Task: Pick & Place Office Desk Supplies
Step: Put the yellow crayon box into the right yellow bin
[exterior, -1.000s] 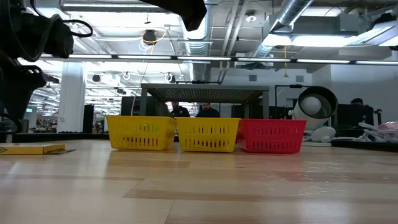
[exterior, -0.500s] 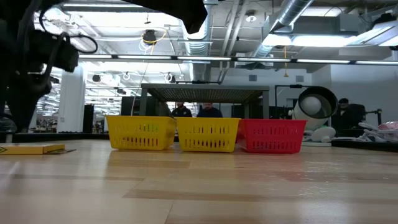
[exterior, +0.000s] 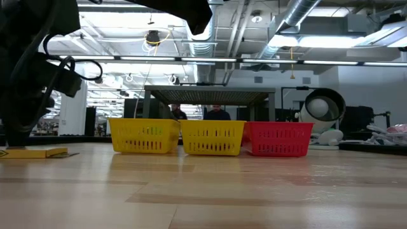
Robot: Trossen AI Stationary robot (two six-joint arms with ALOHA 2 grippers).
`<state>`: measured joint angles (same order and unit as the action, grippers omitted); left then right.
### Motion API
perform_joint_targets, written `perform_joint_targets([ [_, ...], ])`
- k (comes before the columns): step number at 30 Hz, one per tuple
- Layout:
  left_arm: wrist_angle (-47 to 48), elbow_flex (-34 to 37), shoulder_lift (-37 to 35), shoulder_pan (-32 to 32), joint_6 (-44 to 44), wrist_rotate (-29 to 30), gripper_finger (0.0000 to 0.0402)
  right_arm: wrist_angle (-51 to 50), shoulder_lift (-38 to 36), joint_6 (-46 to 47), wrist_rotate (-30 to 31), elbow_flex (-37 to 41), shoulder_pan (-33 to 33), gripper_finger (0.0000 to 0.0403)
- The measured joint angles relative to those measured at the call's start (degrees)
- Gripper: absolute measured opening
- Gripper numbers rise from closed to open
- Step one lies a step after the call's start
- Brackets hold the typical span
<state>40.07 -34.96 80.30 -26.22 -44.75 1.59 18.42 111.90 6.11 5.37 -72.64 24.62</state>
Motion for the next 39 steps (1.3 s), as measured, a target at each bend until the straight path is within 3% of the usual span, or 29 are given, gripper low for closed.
perform_joint_targets([
  [10, -0.01, 0.04, 0.02, 0.04, 2.21, -0.27, 0.0363, -0.01, 0.02, 0.0, 0.0, -0.02, 0.0, 0.0235],
  [20, 0.1, 0.04, -0.01, 0.07, 2.28, -0.55, 0.0309, 0.01, 0.0, 0.0, 0.0, -0.02, 0.0, 0.0235],
  [29, 0.17, 0.15, -0.45, 0.07, 2.23, -0.68, 0.0314, 0.06, 0.01, -0.31, 0.05, -0.02, -0.04, 0.0235],
  [39, 2.27, 0.17, -8.82, 0.07, -0.05, -1.58, 0.0303, 0.18, -0.09, -0.56, 0.64, -0.02, -0.41, 0.0235],
])
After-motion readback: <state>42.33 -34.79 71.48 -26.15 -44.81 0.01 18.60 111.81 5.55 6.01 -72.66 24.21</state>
